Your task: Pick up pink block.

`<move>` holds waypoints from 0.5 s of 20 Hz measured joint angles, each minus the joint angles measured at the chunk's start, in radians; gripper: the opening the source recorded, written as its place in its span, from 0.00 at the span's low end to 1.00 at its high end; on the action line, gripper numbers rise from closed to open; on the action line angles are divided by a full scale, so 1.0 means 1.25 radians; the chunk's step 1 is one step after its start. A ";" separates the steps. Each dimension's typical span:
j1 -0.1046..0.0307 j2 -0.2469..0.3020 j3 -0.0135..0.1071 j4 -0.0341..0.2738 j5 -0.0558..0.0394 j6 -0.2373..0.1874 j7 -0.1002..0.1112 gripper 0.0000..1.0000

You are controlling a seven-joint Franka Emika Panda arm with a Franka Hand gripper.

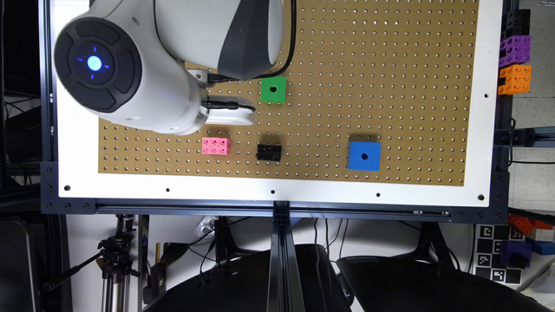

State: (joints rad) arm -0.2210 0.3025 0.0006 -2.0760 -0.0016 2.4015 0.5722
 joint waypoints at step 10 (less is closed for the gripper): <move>-0.029 0.003 -0.001 0.013 -0.0048 0.000 -0.015 1.00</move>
State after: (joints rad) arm -0.2575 0.3058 -0.0001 -2.0597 -0.0076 2.4015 0.5532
